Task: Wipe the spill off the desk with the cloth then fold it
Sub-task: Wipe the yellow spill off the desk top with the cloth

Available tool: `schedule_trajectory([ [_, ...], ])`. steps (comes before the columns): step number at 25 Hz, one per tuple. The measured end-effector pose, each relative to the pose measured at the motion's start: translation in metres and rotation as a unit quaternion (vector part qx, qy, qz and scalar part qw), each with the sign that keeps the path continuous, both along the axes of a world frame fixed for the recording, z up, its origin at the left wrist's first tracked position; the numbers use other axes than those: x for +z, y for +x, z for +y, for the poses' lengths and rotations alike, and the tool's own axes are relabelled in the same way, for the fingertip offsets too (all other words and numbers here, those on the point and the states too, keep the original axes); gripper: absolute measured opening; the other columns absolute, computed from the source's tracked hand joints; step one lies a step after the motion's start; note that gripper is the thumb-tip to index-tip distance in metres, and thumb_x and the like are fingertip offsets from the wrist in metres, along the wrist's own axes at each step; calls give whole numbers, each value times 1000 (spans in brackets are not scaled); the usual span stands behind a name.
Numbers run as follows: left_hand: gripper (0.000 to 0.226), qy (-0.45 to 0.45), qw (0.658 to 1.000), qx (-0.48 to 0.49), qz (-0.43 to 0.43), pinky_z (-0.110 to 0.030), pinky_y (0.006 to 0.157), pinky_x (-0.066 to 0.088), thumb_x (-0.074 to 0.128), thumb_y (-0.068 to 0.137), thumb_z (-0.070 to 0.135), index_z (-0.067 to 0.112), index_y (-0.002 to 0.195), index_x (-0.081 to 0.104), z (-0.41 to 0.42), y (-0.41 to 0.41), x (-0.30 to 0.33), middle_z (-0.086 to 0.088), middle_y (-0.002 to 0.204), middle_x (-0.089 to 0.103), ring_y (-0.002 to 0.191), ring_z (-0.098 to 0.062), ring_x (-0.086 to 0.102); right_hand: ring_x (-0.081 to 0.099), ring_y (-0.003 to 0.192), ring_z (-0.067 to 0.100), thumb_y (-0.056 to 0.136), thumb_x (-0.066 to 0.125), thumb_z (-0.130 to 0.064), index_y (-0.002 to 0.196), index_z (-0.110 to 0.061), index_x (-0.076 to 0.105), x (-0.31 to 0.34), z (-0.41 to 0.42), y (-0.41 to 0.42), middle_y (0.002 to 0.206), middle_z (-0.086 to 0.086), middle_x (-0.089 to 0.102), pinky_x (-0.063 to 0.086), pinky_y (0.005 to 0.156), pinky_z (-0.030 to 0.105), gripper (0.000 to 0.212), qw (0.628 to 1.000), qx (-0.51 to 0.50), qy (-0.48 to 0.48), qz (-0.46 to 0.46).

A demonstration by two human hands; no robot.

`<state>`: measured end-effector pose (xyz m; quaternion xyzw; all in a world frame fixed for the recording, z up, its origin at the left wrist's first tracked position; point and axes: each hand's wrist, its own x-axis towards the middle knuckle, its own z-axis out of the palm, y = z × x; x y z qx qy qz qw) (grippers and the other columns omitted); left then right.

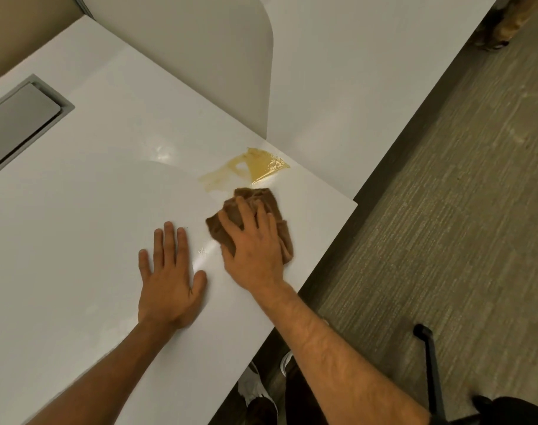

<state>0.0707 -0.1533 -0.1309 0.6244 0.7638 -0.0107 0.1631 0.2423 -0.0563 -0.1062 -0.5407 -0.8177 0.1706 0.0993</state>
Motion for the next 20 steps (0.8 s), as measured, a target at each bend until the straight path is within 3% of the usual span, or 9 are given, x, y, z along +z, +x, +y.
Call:
schedule_trajectory([
  [4,85,0,1000,2,1,-57,130,-2,20,98,54,17,165,-16,0,1,1,-7,174,-23,162,-26,-18,45,138,34,88,64,-31,130,-29,67,-6,-27,23,153,4,50,39,110,49,42,996,50,29,65],
  [7,85,0,1000,1,-1,-57,130,-3,22,98,52,16,166,-15,0,1,1,-7,174,-23,161,-25,-19,45,136,31,90,58,-42,135,-33,61,-7,-21,48,154,4,48,41,103,48,46,998,-53,34,4],
  [9,85,11,1000,-1,-6,-58,130,-2,25,98,50,16,166,-13,0,1,-1,-7,174,-21,162,-25,-18,40,141,34,93,54,-47,141,-33,57,-5,-12,50,158,6,43,38,108,55,50,988,-149,13,-37],
  [11,85,20,1000,-4,-9,-58,130,-2,27,98,50,16,166,-12,0,1,-2,-7,175,-21,162,-26,-17,35,145,38,96,54,-48,142,-31,57,-2,-4,42,160,7,40,32,113,60,50,983,-181,-2,-36],
  [16,86,19,1000,-2,-2,-58,129,0,26,98,53,15,167,-10,0,-1,-6,-8,175,-20,162,-27,-17,29,150,38,100,57,-43,141,-24,61,5,16,10,163,6,38,22,121,56,45,981,-185,-30,44],
  [20,86,16,1000,2,0,-55,129,-6,22,99,58,15,167,-11,2,0,-6,-8,175,-21,162,-27,-18,15,155,39,103,45,-48,152,-30,45,5,35,-49,170,7,21,10,125,54,53,984,-157,-78,36],
])
